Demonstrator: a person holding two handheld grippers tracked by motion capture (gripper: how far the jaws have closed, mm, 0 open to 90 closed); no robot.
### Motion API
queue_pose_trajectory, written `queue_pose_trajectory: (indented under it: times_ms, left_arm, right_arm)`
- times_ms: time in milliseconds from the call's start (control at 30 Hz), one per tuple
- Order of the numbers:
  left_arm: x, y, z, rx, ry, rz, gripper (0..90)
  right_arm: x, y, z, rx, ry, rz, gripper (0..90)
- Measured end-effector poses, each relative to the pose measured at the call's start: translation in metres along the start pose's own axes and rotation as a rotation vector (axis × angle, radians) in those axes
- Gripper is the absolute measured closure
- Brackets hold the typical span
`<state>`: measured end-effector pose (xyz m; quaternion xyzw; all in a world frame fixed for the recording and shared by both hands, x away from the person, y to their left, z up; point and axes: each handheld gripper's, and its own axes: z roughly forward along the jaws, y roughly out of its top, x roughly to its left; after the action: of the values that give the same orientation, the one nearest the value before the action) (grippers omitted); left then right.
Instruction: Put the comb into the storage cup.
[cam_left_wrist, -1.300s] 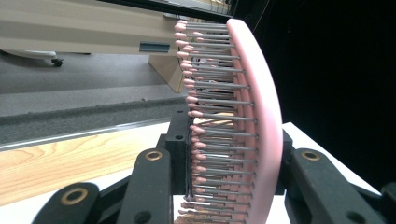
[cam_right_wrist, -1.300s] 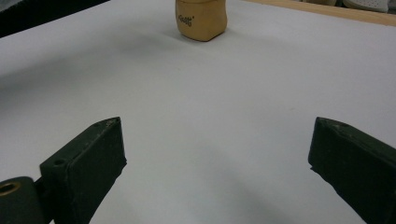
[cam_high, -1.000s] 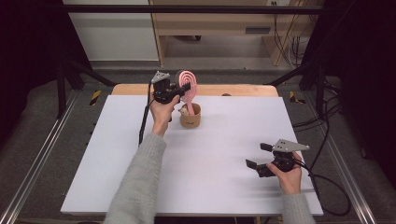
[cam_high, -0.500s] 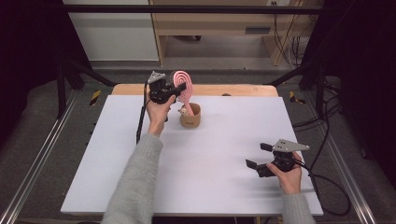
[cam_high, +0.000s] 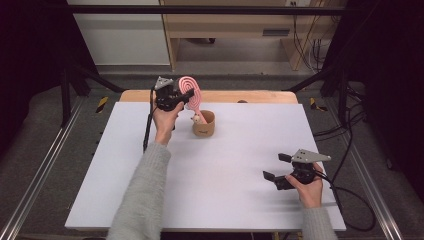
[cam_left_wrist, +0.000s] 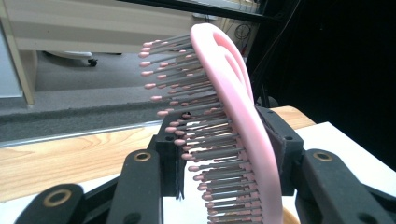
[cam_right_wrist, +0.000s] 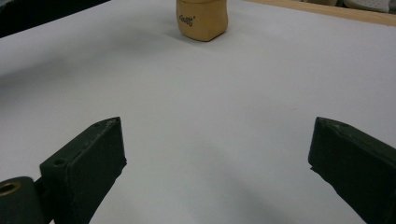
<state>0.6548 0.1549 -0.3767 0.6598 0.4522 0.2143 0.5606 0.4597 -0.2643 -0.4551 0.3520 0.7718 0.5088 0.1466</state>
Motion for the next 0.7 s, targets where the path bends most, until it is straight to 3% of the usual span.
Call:
queue_pose_trajectory:
  times_ms: [700]
  left_arm:
    - [0.012, -0.008, -0.009, 0.037, 0.027, 0.032, 50.0]
  right_arm:
    - [0.0, 0.0, 0.0, 0.002, 0.001, 0.0, 4.4]
